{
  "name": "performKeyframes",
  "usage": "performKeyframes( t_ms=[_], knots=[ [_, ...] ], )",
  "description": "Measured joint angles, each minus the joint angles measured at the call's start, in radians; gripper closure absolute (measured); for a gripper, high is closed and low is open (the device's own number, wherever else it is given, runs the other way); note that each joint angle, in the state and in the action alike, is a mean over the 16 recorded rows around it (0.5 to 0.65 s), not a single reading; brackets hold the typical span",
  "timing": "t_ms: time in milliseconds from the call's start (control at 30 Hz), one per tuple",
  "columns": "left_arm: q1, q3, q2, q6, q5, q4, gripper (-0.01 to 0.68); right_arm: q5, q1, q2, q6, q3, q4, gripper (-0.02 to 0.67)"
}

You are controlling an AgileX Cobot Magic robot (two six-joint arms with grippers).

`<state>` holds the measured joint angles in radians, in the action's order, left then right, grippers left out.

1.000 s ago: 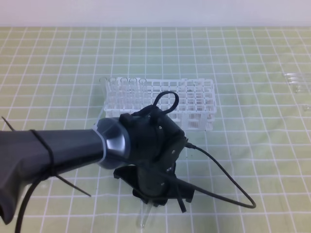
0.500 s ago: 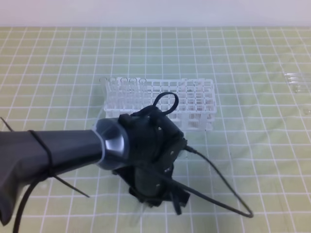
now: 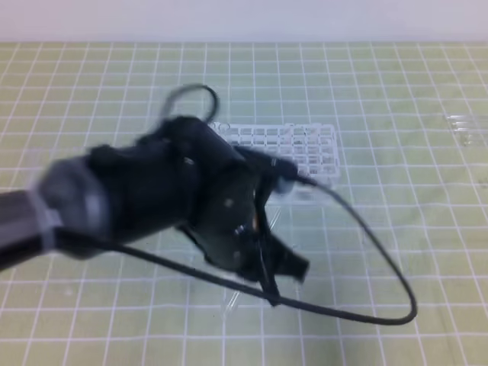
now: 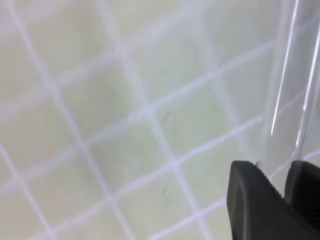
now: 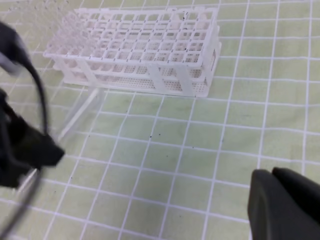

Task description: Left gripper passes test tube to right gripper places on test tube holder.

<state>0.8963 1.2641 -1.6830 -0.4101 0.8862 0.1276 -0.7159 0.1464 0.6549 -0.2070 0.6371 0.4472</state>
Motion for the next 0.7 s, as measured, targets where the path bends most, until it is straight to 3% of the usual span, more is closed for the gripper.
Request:
performKeyframes(
  t_ms=[300, 700],
  knots=[
    [0.0, -0.062, 0.137, 0.027, -0.189, 0.051, 0.63, 0.001, 0.0, 0.0, -0.015, 0.0, 0.017, 0.664],
    [0.0, -0.283, 0.3, 0.005, -0.493, 0.088, 0.63, 0.0, 0.0, 0.047, -0.142, 0.002, 0.164, 0.664]
  ],
)
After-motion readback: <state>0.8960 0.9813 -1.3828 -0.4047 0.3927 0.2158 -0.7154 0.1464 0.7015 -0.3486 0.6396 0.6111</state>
